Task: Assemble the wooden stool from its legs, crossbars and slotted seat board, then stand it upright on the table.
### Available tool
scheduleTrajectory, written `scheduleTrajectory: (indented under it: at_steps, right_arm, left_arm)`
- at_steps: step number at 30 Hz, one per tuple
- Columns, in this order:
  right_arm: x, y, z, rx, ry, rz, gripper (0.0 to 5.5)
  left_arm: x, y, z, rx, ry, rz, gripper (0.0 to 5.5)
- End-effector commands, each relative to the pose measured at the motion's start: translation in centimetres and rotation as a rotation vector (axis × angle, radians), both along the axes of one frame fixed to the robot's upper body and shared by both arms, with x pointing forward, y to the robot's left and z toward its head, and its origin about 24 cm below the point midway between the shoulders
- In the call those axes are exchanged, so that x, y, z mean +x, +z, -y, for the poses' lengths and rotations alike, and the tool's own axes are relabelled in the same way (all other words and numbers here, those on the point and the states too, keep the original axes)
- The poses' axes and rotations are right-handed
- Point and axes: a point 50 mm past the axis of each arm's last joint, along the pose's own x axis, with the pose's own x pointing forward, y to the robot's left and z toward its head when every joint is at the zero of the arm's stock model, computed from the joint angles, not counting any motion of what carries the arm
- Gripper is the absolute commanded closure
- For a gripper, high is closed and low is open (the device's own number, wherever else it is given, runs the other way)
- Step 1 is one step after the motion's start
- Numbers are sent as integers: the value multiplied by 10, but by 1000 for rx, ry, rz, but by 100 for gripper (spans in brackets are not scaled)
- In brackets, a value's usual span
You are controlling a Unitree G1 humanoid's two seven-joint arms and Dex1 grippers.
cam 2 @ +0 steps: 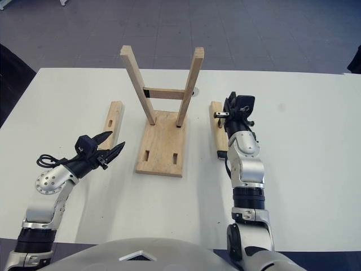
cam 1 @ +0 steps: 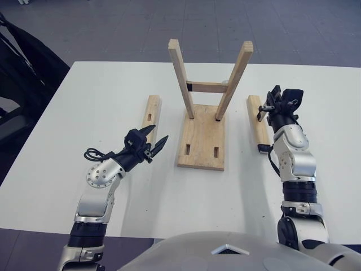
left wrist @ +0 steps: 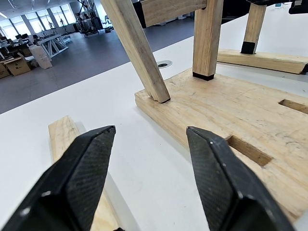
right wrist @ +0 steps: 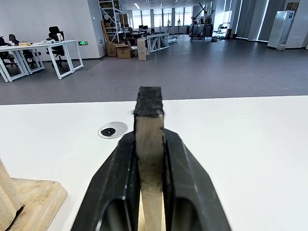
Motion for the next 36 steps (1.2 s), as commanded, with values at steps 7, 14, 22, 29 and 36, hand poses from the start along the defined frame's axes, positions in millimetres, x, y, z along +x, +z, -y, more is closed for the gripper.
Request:
scheduleTrajectory:
  at_steps: [7,14,22,29,36]
  right_arm:
    - [-67,-61,18,21,-7,-287,508]
    - [-88,-26,12,21,84,-271,508]
    - [-44,31,25,-12,52,-105,508]
    - [-58,60,58,-37,247,-46,508]
    - [-107,64,53,-89,785,-295,508]
  left_arm:
    - [-2,-1,-1,3,18,-7,276]
    - [-3,-2,0,-8,48,-1,276]
    - [-3,-3,3,-14,45,-1,276]
    - [43,79,-3,-133,-9,161,276]
    - [39,89,10,-230,-98,37,343]
